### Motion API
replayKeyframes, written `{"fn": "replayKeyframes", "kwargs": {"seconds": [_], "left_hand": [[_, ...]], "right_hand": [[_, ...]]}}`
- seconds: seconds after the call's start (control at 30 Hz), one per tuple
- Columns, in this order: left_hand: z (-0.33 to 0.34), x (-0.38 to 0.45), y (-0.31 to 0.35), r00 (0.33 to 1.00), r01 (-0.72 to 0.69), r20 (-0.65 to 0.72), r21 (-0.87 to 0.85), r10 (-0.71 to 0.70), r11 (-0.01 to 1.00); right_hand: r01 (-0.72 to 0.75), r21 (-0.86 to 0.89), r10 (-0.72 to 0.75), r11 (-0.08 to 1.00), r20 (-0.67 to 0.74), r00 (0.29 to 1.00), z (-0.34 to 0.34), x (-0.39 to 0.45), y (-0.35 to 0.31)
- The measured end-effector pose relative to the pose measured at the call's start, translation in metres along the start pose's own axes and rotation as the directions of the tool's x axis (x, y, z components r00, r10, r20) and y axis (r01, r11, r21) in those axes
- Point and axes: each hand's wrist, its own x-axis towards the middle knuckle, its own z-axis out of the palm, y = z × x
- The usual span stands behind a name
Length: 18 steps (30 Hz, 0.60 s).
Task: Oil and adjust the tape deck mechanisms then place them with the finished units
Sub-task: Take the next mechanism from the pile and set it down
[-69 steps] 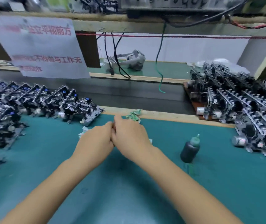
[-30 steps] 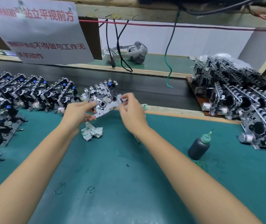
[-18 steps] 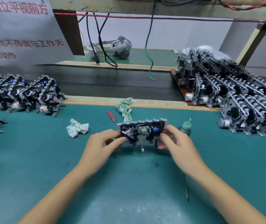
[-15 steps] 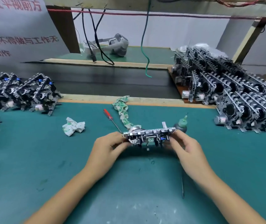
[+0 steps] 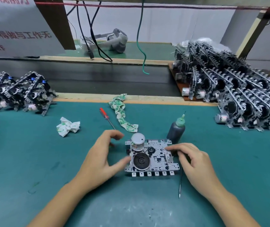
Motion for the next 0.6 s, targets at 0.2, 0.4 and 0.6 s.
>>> {"fn": "replayKeyframes", "kwargs": {"seconds": [0.2,0.4,0.6], "left_hand": [[0.009,0.005,-0.005,0.939,-0.035,0.343,0.145,-0.017,0.989],[0.011,0.005,-0.009,0.952,-0.067,0.304,0.109,0.031,0.992],[0.011,0.003,-0.005,0.951,-0.194,0.269,0.141,0.151,0.971]], "right_hand": [[-0.014,-0.018,0.014,1.000,-0.003,1.000,0.004,-0.001,-0.001],[-0.005,-0.040,0.005,0.999,-0.012,1.000,0.007,0.000,-0.002],[-0.020,0.056,0.021,0.998,-0.018,1.000,0.006,0.000,-0.005]]}}
